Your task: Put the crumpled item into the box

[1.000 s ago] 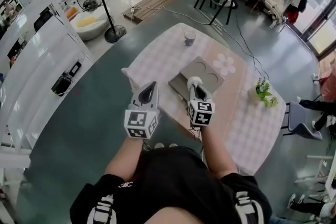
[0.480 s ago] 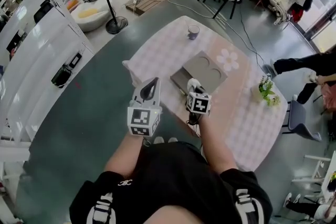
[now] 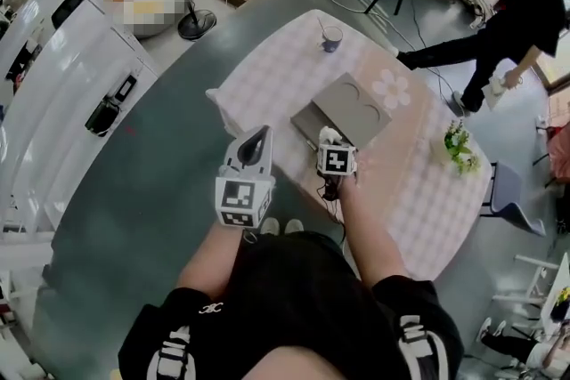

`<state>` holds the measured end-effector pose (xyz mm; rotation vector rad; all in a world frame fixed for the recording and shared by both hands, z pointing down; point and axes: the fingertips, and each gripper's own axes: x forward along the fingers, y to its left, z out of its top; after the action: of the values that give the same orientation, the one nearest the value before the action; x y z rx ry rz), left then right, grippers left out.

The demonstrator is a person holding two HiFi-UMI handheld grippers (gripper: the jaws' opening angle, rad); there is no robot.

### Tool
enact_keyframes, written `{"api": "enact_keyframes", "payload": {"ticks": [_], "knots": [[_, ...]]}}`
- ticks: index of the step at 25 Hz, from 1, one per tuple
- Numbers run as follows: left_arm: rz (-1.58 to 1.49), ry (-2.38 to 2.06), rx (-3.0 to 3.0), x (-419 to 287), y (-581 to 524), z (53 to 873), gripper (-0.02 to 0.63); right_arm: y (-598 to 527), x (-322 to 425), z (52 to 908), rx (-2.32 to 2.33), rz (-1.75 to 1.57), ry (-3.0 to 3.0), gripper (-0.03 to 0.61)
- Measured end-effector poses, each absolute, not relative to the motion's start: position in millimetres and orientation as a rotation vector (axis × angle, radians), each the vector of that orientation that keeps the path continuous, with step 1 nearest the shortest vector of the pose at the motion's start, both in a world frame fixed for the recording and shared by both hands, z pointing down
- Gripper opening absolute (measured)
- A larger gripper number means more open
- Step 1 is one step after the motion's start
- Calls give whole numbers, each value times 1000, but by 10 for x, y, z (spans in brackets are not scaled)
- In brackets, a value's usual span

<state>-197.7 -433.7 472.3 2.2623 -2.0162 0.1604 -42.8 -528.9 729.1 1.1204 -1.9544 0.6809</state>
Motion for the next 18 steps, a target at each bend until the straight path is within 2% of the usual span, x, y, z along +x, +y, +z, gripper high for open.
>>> {"api": "enact_keyframes", "payload": {"ticks": [7, 18], "knots": [[157, -2009, 2234, -2080, -4404, 4833, -9, -5511, -194, 7410, 1107, 533, -1781, 46], [167, -2003, 2214, -2114, -4528, 4882, -8, -5641, -426, 7719, 887, 511, -1789, 58]]}}
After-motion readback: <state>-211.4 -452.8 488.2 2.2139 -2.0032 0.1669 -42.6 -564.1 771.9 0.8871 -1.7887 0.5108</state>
